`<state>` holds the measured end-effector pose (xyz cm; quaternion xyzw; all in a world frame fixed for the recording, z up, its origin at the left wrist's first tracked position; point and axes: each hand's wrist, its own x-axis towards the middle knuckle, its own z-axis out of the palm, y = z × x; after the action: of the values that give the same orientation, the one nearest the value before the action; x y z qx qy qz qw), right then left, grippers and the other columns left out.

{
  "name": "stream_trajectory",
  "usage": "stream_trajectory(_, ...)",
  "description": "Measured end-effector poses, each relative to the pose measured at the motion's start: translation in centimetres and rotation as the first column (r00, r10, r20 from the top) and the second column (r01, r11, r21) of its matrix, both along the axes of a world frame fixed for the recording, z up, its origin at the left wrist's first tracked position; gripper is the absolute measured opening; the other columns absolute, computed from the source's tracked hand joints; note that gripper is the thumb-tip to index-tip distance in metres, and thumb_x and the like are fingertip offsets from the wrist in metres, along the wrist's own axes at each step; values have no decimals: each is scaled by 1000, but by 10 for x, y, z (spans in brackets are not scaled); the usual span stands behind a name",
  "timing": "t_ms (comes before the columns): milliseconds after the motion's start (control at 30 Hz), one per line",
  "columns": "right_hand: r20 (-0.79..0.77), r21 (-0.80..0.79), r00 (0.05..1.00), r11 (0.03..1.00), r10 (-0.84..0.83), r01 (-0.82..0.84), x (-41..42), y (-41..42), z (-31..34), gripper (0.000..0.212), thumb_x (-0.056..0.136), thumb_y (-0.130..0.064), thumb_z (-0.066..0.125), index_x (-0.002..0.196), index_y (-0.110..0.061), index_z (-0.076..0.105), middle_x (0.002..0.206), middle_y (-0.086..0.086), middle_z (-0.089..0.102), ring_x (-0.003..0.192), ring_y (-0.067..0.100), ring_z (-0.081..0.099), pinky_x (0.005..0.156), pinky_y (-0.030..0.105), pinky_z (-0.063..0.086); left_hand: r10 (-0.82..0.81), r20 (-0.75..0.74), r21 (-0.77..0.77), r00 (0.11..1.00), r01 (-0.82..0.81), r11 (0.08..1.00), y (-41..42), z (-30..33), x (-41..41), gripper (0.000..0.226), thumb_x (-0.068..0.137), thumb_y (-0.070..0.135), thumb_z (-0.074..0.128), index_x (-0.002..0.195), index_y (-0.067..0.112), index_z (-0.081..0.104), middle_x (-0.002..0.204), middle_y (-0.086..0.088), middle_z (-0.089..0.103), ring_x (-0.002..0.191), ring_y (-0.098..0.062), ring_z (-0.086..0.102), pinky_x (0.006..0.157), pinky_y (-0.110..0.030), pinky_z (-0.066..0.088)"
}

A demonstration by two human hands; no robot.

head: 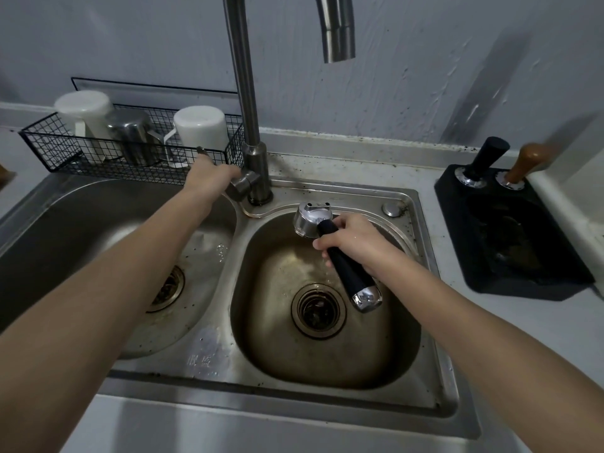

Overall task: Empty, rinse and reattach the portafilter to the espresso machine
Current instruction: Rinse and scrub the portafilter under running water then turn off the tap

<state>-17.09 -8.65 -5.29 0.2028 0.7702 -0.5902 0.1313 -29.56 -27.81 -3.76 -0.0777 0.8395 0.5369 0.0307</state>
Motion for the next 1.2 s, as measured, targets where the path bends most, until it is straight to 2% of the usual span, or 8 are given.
stream_trajectory(233, 8, -20, 1000, 1000, -5, 5, 5, 2, 4, 23, 74, 2, 67, 78, -13, 49, 66, 11, 58, 48, 17, 55, 41, 22, 47, -36, 5, 0, 999, 36, 999, 1, -1, -3, 32, 76, 11, 61, 103, -1, 48, 77, -5, 47, 84, -21, 47, 61, -28, 36)
stream_trajectory(300, 7, -23, 1000, 1000, -6, 6, 7, 3, 4, 23, 74, 2, 67, 78, -12, 49, 67, 11, 58, 49, 17, 55, 41, 22, 48, -38, 20, -18, 999, 38, 999, 0, -1, -5, 48, 75, 12, 62, 115, -10, 46, 92, -14, 53, 88, -23, 51, 67, -33, 41)
stream_trajectory(400, 9, -49, 1000, 999, -19, 19, 8, 5, 5, 24, 75, 3, 67, 77, -12, 48, 67, 12, 58, 49, 18, 55, 40, 22, 47, -62, 44, -37, 997, 63, 997, -1, -1, -5, 66, 75, 15, 63, 129, -11, 36, 127, -26, 49, 117, -36, 48, 97, -46, 43)
stream_trajectory(500, 6, -69, 1000, 997, -30, 30, 10, 6, 5, 25, 75, 4, 67, 77, -12, 48, 66, 12, 58, 49, 18, 55, 39, 21, 47, -92, 68, -72, 993, 97, 993, -1, 0, -6, 71, 76, 18, 65, 133, -6, 30, 136, -26, 41, 124, -37, 42, 106, -50, 35)
stream_trajectory(800, -19, -72, 999, 997, -34, 32, 15, 6, 8, 24, 74, 5, 66, 73, -10, 48, 64, 12, 57, 50, 20, 55, 47, 26, 51, -145, 149, -101, 978, 161, 982, -4, 9, -1, 52, 78, 17, 61, 122, -6, 44, 110, -19, 51, 99, -28, 48, 83, -42, 42)
stream_trajectory(933, -47, 57, 999, 998, -2, 5, 20, 7, 14, 21, 72, -5, 70, 73, -13, 51, 78, 13, 61, 68, 26, 60, 62, 29, 50, -163, 164, -215, 973, 197, 957, -5, 11, 12, 16, 83, 10, 53, 95, -1, 52, 105, -21, 52, 87, -28, 50, 76, -38, 41)
stream_trajectory(1100, -39, 101, 999, 995, 4, 0, 32, 11, 24, 26, 73, -12, 70, 95, -8, 56, 74, 2, 54, 62, 15, 53, 48, 22, 39, -305, 131, -379, 943, 332, 864, 2, 9, 43, 39, 84, 12, 52, 122, 4, 50, 123, -20, 53, 103, -30, 49, 83, -33, 36)
stream_trajectory(1200, -27, 56, 999, 997, -42, 43, 42, 16, 25, 23, 74, -11, 69, 89, -10, 52, 72, 2, 52, 61, 14, 51, 47, 22, 39, -374, 159, -384, 914, 406, 829, 16, 10, 72, 43, 86, 14, 54, 127, 6, 47, 132, -19, 49, 115, -30, 48, 86, -34, 38)
